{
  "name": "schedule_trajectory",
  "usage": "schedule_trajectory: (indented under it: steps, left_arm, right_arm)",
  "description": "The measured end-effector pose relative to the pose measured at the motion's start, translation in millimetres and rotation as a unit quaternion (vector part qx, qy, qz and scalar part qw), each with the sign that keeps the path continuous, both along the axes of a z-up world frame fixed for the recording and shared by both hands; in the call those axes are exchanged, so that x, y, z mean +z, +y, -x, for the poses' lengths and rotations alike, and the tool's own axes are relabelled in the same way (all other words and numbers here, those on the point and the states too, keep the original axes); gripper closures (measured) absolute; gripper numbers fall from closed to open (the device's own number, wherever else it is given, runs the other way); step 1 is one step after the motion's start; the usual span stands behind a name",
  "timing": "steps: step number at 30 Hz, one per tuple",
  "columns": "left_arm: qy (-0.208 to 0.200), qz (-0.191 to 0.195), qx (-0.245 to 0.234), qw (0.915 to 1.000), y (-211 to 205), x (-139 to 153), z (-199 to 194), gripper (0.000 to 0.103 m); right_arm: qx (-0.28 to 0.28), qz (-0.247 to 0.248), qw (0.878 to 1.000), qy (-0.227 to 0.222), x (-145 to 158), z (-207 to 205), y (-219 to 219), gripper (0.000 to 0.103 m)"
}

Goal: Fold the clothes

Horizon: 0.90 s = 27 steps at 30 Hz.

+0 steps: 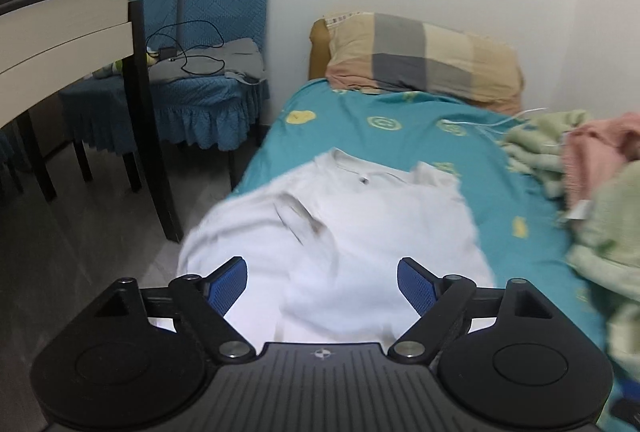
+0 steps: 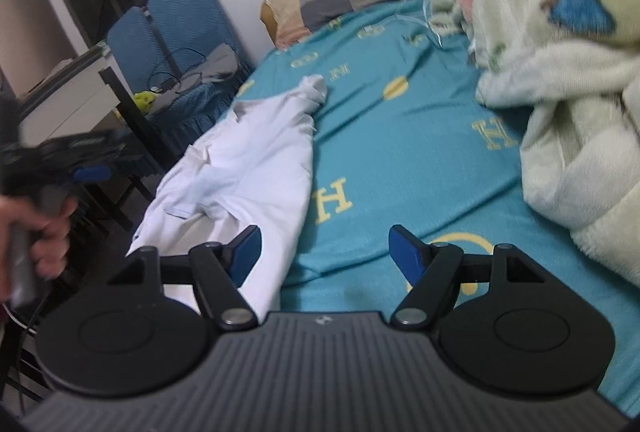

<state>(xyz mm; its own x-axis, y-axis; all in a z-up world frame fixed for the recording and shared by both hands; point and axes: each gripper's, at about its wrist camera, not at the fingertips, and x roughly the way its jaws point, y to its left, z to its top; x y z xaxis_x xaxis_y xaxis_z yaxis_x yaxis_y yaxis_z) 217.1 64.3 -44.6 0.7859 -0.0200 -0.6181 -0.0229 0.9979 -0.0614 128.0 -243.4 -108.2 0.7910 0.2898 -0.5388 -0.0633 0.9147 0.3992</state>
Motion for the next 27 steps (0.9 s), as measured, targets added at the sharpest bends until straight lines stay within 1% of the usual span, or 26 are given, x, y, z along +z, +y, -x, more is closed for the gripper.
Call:
schedule_trajectory:
  steps: [2, 4, 7, 9, 11, 15, 16, 22, 27]
  left_arm:
    - [0.0, 0.004, -0.007, 1.0, -8, 8, 35, 0.016]
    - [0.004, -0.008, -0.021, 0.9997, -19, 12, 66, 0.015]
    - [0.009, -0.01, -0.035, 0.9993, -33, 12, 107, 0.011]
    - [0.009, -0.005, -0.046, 0.9989, -42, 7, 132, 0.005]
    - [0.01, 0.0, -0.057, 0.9983, -49, 2, 151, 0.001]
    - [0.008, 0.012, -0.076, 0.997, -56, -6, 165, 0.0]
    - [0.006, 0.009, -0.075, 0.9971, -57, -8, 166, 0.0]
    - [0.007, 0.013, -0.068, 0.9976, -50, -11, 154, 0.0]
    - [0.002, 0.013, -0.073, 0.9972, -46, -7, 149, 0.0]
  right_arm:
    - [0.004, 0.008, 1.0, -0.014, 7, 6, 4, 0.03]
    - [0.008, 0.016, 1.0, -0.024, 12, 12, 7, 0.03]
    - [0.011, 0.019, 0.999, -0.037, 19, 22, 11, 0.03]
    - [0.011, 0.021, 0.999, -0.042, 23, 27, 13, 0.03]
    - [0.014, 0.024, 0.999, -0.046, 26, 32, 16, 0.03]
    - [0.022, 0.033, 0.998, -0.054, 30, 38, 24, 0.03]
    - [0.022, 0.035, 0.998, -0.055, 31, 39, 25, 0.031]
    - [0.014, 0.042, 0.997, -0.058, 31, 42, 27, 0.03]
    - [0.009, 0.049, 0.997, -0.058, 29, 45, 28, 0.03]
